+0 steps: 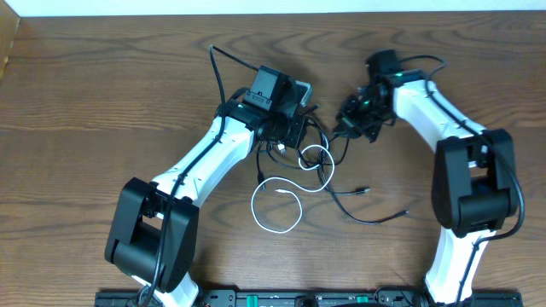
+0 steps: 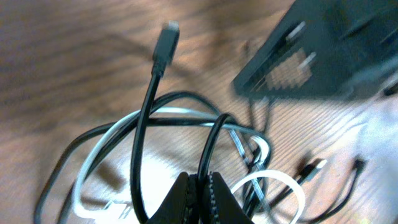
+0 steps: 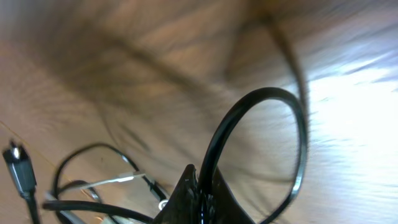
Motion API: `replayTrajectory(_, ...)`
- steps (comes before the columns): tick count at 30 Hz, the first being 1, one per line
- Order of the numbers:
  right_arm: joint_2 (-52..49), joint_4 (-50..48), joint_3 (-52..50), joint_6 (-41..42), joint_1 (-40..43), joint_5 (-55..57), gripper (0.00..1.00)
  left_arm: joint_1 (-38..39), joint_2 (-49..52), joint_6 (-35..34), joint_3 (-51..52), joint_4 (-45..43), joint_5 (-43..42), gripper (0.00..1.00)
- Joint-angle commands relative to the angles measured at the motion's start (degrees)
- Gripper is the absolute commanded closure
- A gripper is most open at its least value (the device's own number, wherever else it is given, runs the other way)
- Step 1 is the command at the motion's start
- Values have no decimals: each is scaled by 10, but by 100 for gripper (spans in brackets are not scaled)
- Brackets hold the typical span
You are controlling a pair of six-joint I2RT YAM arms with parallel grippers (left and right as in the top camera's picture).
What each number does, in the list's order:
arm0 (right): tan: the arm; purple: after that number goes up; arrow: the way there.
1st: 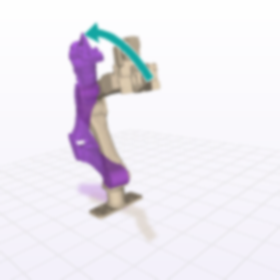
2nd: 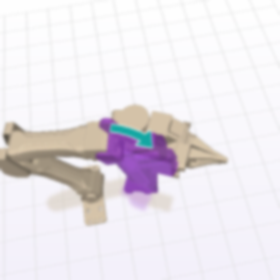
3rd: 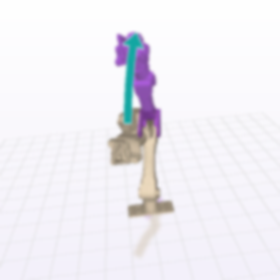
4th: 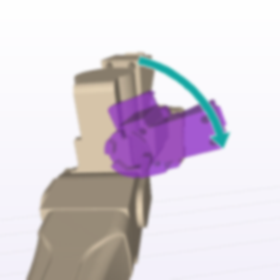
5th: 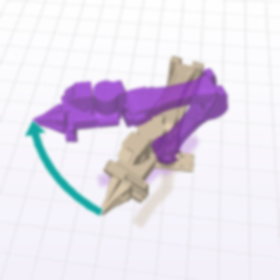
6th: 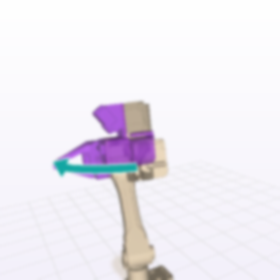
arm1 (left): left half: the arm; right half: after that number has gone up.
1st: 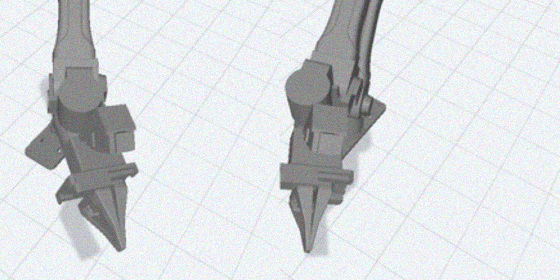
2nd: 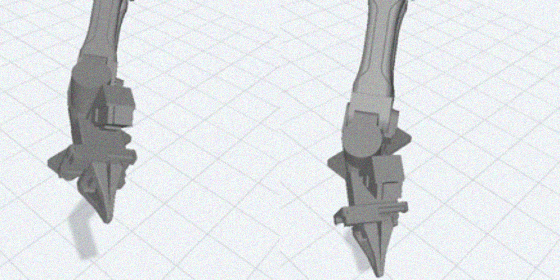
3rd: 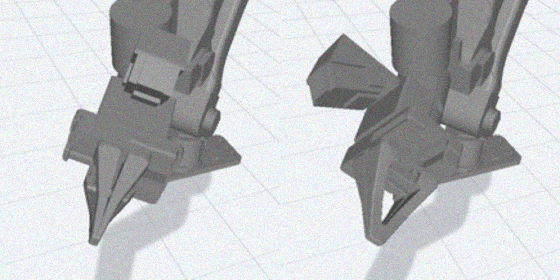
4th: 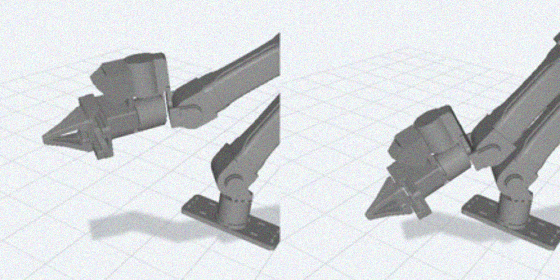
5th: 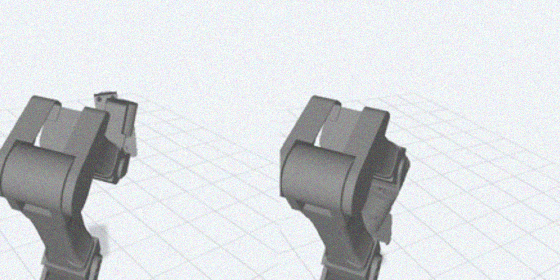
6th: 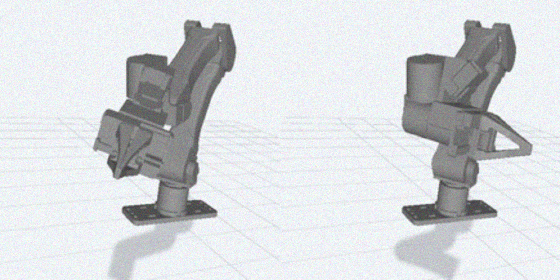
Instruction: Untangle cables
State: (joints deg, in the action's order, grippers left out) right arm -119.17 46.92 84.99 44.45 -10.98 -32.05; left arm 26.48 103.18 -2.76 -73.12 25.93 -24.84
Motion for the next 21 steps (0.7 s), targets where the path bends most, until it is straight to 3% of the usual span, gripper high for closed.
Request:
replayTrajectory(1,19,2,-4,-39,43,13,99,1,5,18,7,17,35,93)
replayTrajectory(13,19,42,-4,-125,212,23,99,-17,5,30,7,34,35,93)
replayTrajectory(21,19,66,-19,-124,326,54,99,-36,5,30,7,49,35,92)
